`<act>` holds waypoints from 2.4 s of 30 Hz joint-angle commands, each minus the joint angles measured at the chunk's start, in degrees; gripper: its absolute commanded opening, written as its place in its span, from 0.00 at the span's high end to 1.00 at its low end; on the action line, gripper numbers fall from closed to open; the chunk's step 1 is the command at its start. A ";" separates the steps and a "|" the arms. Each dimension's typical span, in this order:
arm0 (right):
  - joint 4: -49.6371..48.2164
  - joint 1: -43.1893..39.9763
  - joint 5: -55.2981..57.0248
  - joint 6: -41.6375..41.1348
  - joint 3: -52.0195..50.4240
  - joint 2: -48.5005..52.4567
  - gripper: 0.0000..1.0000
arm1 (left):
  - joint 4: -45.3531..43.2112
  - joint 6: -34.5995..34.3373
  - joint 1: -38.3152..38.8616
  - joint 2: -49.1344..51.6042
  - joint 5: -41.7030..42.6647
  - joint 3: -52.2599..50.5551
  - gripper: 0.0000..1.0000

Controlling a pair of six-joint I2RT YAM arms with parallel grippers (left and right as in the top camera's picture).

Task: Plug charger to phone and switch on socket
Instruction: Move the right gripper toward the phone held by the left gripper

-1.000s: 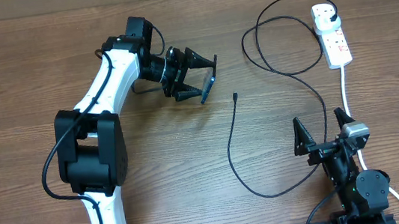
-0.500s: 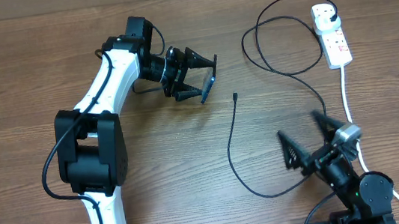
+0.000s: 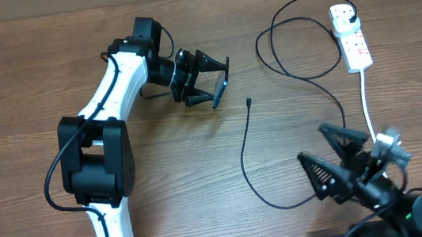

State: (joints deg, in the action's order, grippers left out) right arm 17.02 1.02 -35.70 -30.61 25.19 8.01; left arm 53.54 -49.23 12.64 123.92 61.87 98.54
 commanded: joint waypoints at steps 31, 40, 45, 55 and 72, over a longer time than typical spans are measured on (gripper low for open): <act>31.04 29.16 32.22 -14.64 46.66 71.47 0.11 | -0.22 -5.66 1.14 0.46 -4.13 1.73 0.30; 26.27 30.71 33.77 -17.07 46.66 79.80 0.15 | -0.07 -5.68 3.19 0.46 -9.29 1.73 0.30; 24.09 30.80 34.42 -19.04 46.66 80.11 0.20 | -0.15 -6.91 4.26 0.46 -11.74 1.73 0.30; 24.33 32.09 38.42 -20.63 46.66 83.41 0.27 | -0.26 -8.72 5.07 0.46 -14.29 1.73 0.31; 23.47 33.16 42.47 -21.94 46.64 86.68 0.40 | -0.24 -9.97 8.09 0.46 -17.53 1.73 0.31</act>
State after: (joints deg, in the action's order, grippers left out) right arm 40.75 34.02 5.45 -52.31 70.67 94.21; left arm 53.52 -58.39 19.94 123.92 43.83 98.63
